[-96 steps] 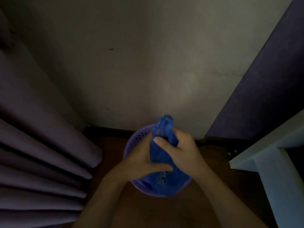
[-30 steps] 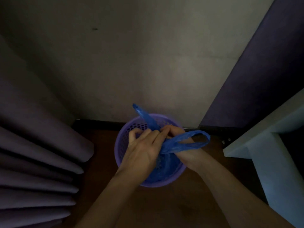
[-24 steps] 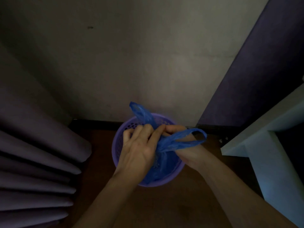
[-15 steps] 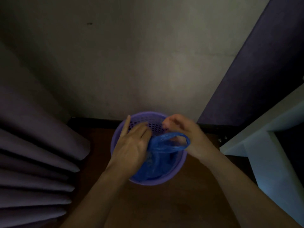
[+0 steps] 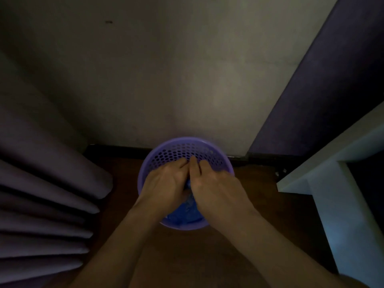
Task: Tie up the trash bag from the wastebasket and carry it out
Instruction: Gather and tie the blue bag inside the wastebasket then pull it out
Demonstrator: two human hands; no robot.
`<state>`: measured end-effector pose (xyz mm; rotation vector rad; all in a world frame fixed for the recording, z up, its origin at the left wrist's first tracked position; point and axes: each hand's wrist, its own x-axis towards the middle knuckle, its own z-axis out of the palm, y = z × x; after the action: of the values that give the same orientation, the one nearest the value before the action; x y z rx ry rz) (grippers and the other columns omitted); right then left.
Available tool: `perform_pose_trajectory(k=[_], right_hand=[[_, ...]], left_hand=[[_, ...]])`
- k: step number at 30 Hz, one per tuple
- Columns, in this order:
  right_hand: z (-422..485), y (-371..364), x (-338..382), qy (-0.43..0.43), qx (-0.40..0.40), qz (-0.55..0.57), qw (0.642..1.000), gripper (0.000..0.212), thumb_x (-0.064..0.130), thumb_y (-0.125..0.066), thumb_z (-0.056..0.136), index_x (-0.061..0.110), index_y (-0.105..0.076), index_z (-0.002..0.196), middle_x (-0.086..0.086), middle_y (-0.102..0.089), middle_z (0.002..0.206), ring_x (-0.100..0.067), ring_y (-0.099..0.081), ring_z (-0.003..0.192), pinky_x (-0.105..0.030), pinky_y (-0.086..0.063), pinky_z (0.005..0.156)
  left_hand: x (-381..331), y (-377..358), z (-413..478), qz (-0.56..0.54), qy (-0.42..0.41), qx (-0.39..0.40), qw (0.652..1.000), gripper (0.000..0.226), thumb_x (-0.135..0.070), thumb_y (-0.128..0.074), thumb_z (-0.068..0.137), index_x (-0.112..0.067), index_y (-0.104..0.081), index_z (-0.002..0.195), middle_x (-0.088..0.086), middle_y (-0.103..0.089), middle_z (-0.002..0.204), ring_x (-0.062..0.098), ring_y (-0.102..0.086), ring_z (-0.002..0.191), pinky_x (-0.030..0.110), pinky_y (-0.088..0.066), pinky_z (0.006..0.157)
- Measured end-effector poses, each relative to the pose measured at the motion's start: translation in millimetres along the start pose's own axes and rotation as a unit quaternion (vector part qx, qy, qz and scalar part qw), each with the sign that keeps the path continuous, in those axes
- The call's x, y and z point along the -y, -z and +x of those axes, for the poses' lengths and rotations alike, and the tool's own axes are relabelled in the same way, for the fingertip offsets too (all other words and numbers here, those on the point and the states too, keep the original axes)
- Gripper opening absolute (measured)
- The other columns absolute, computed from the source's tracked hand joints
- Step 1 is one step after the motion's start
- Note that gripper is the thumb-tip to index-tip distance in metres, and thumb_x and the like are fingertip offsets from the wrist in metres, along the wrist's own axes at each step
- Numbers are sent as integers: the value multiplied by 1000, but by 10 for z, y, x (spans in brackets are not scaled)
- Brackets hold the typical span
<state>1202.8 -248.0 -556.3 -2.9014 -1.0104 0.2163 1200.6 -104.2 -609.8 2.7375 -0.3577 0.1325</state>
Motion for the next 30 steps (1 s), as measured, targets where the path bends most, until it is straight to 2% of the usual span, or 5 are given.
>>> perform_pose_trajectory(k=[8,12,16,25,30], right_hand=[[33,194,-232,15,22,113,993,14,22,-43,101,18,-54,107,4,-55,82,-10,-48,60,-24,-35,50],[67,207,-331,57,19,282,958,24,33,-60,95,26,-55,72,2,-53,61,-13,-52,55,-27,-43,53],[93,241,-447,63,-37,409,910,27,29,-61,97,13,-68,77,-2,-59,63,-15,-57,58,-30,-45,56],[353,-88,-653,-14,-157,466,870,27,21,-51,103,27,-55,76,14,-52,63,-1,-50,60,-15,-38,59],[476,-246,-543,-79,-117,599,788,25,18,-51,102,12,-60,80,-1,-60,70,-8,-59,64,-23,-48,60]], left_hand=[[73,70,-9,-76,38,31,996,19,-13,-64,87,-18,-62,105,-1,-64,102,17,-61,91,34,-49,73],[177,105,-23,-84,52,40,994,21,-12,-65,86,-28,-52,91,-9,-51,90,15,-55,84,27,-33,65],[168,47,-20,-131,70,62,987,19,-18,-64,91,-25,-62,108,-2,-57,100,19,-58,92,41,-49,80],[66,123,-2,-290,68,-34,954,13,-18,-68,90,-18,-61,101,-6,-66,94,5,-63,87,27,-52,73],[4,226,-25,-332,90,-117,932,59,-18,-76,83,-57,-43,113,-27,-58,107,-7,-58,106,11,-49,86]])
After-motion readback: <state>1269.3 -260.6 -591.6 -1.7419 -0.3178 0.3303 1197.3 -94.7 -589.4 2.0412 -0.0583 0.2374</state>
